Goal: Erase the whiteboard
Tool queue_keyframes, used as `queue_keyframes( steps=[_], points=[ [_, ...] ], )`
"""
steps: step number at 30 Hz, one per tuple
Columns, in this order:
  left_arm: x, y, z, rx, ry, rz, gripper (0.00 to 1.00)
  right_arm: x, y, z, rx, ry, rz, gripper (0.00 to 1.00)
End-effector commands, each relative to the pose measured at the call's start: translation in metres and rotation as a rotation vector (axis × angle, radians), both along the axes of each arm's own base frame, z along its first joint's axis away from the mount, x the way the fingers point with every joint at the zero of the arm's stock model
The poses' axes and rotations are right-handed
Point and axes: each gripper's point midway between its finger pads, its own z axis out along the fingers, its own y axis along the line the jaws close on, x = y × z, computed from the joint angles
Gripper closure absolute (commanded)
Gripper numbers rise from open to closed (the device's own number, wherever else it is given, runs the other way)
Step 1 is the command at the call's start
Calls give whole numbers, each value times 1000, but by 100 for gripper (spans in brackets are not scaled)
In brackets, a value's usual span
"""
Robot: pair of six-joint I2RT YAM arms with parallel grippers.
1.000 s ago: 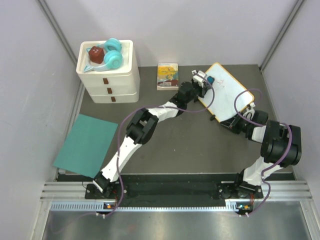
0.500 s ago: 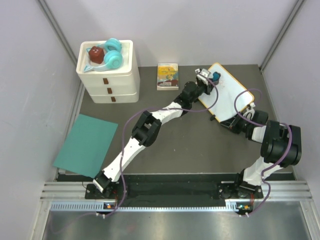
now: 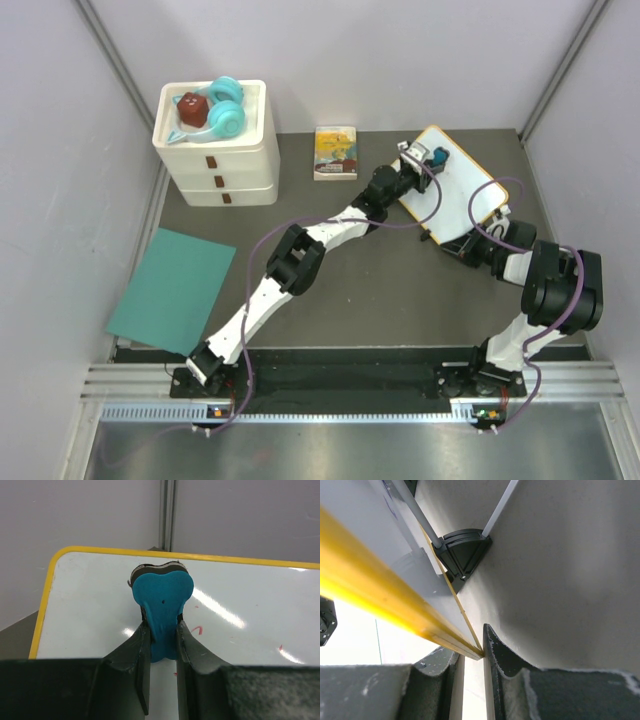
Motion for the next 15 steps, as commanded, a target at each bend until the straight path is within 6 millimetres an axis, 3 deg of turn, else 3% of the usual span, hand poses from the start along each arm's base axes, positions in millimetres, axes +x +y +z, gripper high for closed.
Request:
queue_keyframes(
  steps=[1, 3, 4, 5, 10, 13, 15],
  points=[
    [-9, 1, -4, 135, 16, -66, 100, -22, 16, -16, 30, 101, 42, 100],
    [-15, 3, -14, 177, 41, -83, 100, -22, 16, -16, 28, 99, 44, 100],
    [-16, 6, -6, 179, 45, -77, 100, -22, 16, -16, 30, 101, 42, 100],
    [-19, 11, -27, 233, 70, -77, 100, -22, 16, -15, 29, 99, 42, 100],
    [-41, 21, -52, 361, 155, -148, 100, -23, 16, -15, 29, 100, 43, 100],
    [-50, 26, -57, 363, 139, -161, 100, -23, 16, -16, 28, 100, 42, 100],
    [-44, 26, -41, 308, 79, -125, 100, -23, 16, -15, 28, 98, 41, 100]
  ],
)
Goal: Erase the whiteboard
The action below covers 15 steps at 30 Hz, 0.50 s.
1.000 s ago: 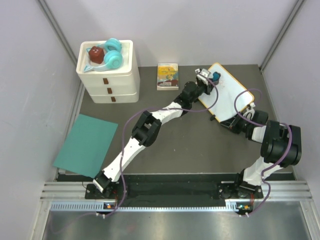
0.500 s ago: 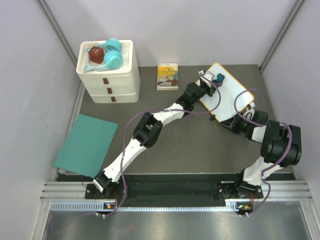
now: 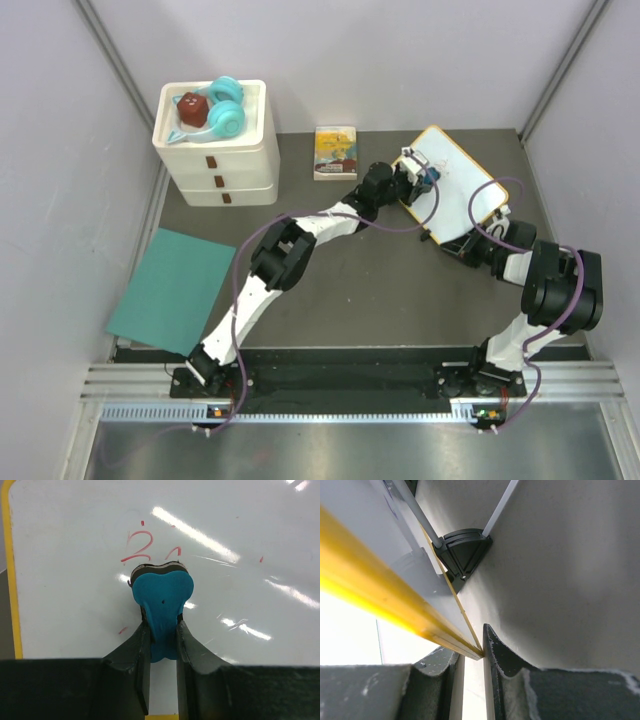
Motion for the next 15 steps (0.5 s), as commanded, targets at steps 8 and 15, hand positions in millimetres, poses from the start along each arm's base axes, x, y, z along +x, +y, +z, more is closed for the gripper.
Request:
queue_keyframes(
  steps=[8, 15],
  points=[
    [25, -20, 77, -255, -168, 40, 100, -22, 16, -15, 25, 97, 41, 100],
    [27, -19, 90, -445, -171, 64, 98, -23, 16, -16, 26, 99, 42, 100]
  ],
)
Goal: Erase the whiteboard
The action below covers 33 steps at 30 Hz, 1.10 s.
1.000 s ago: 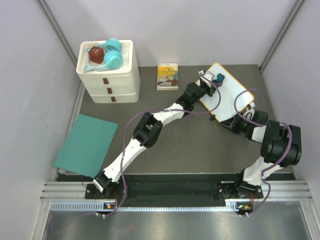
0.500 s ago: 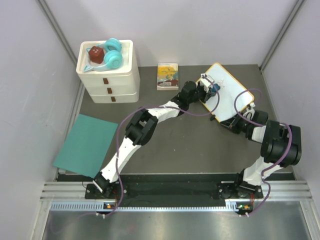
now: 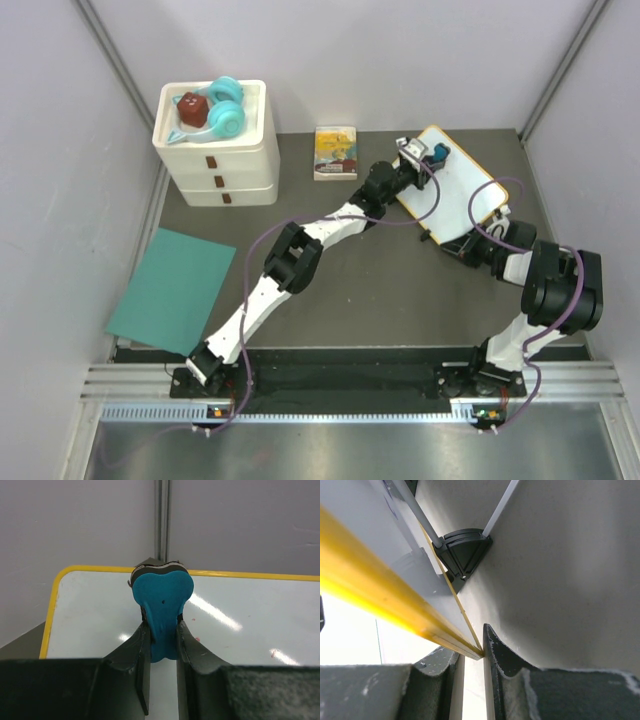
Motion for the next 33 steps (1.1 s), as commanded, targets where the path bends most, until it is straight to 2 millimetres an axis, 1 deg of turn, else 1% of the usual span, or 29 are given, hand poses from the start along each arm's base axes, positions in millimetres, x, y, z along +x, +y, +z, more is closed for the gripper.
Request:
queue_keyframes(
  steps=[1, 3, 4, 5, 7, 8, 10, 11, 12, 13, 15, 16, 17, 18, 19, 20, 22, 23, 25, 26, 28, 29, 31, 32, 33],
  points=[
    [-3, 0, 40, -198, -48, 3, 98, -23, 16, -16, 28, 102, 39, 100],
    [-8, -10, 28, -171, -23, -23, 99, -22, 16, -15, 27, 99, 39, 100],
    [-13, -14, 28, -160, -29, -41, 99, -22, 16, -16, 28, 100, 39, 100],
    [-22, -22, 24, -139, -31, -74, 99, -23, 16, -15, 27, 99, 42, 100],
    [-28, -29, 11, -72, -27, -100, 100, -23, 16, -16, 27, 101, 40, 100],
    [-35, -34, 7, -51, -32, -131, 100, -23, 16, -16, 27, 101, 40, 100],
    [-41, -38, -4, 10, -32, -152, 100, -22, 16, -15, 27, 99, 40, 100],
    [-49, -42, -7, 31, -40, -185, 100, -22, 16, -15, 28, 100, 39, 100],
    [-54, -45, -6, 55, -69, -203, 100, -22, 16, -15, 28, 100, 39, 100],
    [-60, -48, -14, 80, -48, -227, 100, -22, 16, -15, 27, 99, 40, 100],
    [-81, -58, -12, 113, -96, -303, 100, -22, 16, -15, 28, 100, 39, 100],
    [-90, -61, -20, 138, -90, -330, 100, -22, 16, -15, 27, 99, 40, 100],
    [-98, -66, -23, 159, -99, -349, 100, -22, 16, -16, 27, 100, 38, 100],
    [-95, -66, -22, 182, -123, -316, 100, -22, 16, -15, 27, 99, 40, 100],
    [-93, -65, -27, 199, -116, -294, 100, -22, 16, -15, 26, 98, 40, 100],
    [-86, -62, -28, 207, -112, -260, 100, -23, 16, -16, 28, 102, 39, 100],
    [-62, -50, -31, 203, -74, -149, 100, -23, 16, -16, 27, 102, 38, 100],
    [-46, -39, -29, 188, -56, -103, 100, -24, 16, -16, 26, 101, 39, 100],
    [-22, -21, -26, 145, 5, -26, 100, -24, 16, -15, 25, 98, 39, 100],
    [-5, -6, -26, 131, 23, 16, 100, -24, 16, -16, 24, 98, 41, 100],
    [13, 11, -27, 94, 72, 68, 100, -24, 16, -15, 25, 99, 40, 100],
    [29, 25, -26, 82, 83, 113, 100, -24, 16, -15, 25, 99, 40, 100],
    [43, 40, -29, 68, 112, 155, 100, -24, 16, -15, 25, 97, 39, 100],
    [54, 53, -31, 69, 122, 182, 100, -24, 16, -16, 25, 99, 40, 100],
    [58, 57, -30, 76, 125, 186, 100, -24, 16, -15, 24, 97, 40, 100]
  ],
)
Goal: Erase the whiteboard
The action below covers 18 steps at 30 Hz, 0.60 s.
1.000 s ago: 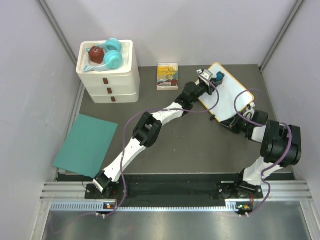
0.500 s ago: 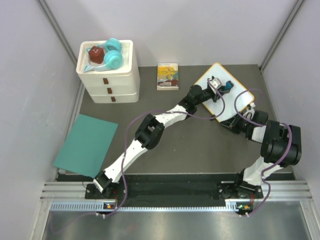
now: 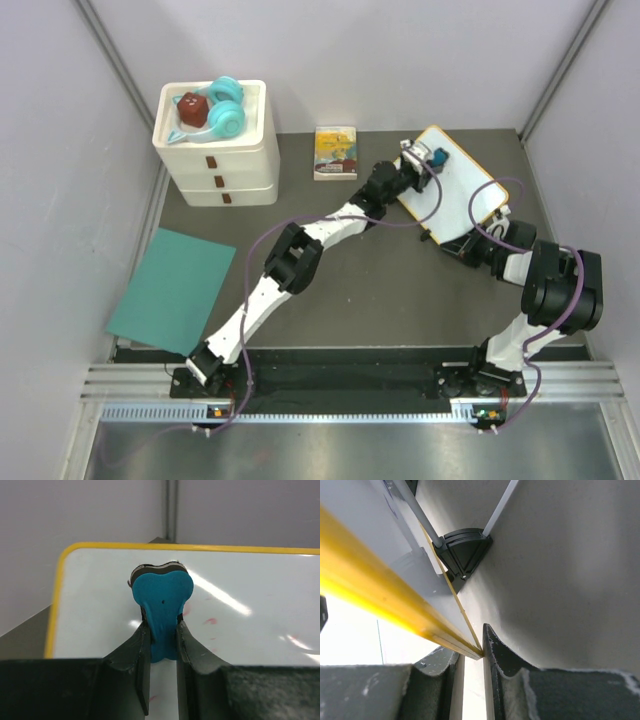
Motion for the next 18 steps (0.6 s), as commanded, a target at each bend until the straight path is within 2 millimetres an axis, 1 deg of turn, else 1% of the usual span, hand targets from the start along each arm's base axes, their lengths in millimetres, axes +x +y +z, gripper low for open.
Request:
queue_keyframes(
  steps=[1, 2, 3, 4, 5, 6, 7, 11, 14, 17, 18],
  points=[
    [64, 69, -18, 40, 130, 193, 100, -24, 16, -16, 20, 94, 42, 100],
    [67, 74, -20, 53, 135, 177, 100, -24, 16, -15, 20, 93, 44, 100],
    [66, 75, -17, 67, 133, 160, 100, -24, 17, -14, 25, 89, 48, 100],
    [64, 77, -24, 98, 157, 140, 100, -23, 17, -13, 27, 73, 55, 100],
    [62, 79, -25, 114, 162, 125, 100, -24, 23, -14, 41, 74, 71, 100],
    [55, 78, -21, 146, 150, 85, 100, -24, 26, -13, 47, 62, 85, 100],
    [50, 79, -24, 172, 153, 65, 100, -24, 27, -13, 46, 64, 86, 100],
    [34, 84, -21, 240, 125, 16, 100, -23, 27, -13, 33, 63, 84, 100],
    [24, 88, -12, 258, 111, -7, 100, -23, 26, -13, 28, 67, 77, 100],
    [14, 92, 2, 260, 86, -25, 100, -23, 25, -13, 27, 68, 77, 100],
    [11, 94, 11, 261, 73, -29, 100, -23, 25, -13, 28, 69, 76, 100]
  ],
)
